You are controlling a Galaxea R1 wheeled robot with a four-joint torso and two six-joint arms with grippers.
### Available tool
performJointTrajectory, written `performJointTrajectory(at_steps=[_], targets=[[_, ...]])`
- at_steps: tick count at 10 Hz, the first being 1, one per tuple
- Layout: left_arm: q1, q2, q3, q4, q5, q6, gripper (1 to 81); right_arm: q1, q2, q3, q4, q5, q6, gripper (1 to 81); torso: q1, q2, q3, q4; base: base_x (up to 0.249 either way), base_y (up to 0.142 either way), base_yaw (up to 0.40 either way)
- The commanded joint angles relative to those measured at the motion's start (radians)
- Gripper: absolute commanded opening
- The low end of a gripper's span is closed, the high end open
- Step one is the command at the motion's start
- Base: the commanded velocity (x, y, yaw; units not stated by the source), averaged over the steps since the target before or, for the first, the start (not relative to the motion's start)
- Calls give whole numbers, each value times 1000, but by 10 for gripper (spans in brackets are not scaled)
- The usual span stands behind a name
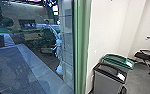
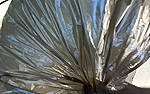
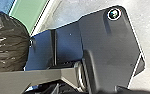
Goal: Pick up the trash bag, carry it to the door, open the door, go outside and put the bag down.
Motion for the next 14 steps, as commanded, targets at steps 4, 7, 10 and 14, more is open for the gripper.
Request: performJointTrajectory(at_steps=[4, 7, 10, 14], targets=[[-58, -13, 4, -3, 77, 4, 10, 42, -7, 10, -7, -56, -3, 811, 0, 0, 0, 0, 0, 0, 201], [-38, -16, 16, -4, 4, 6, 10, 40, -11, 27, -14, -58, -6, 811, 0, 0, 0, 0, 0, 0, 312], [-15, -68, 131, -9, -74, 6, 10, 36, -100, 185, -22, -58, -6, 811, 0, 0, 0, 0, 0, 0, 313], [9, -148, 283, -12, -103, 4, 10, 23, -177, 324, -30, -58, -8, 811, 0, 0, 0, 0, 0, 0, 307]])
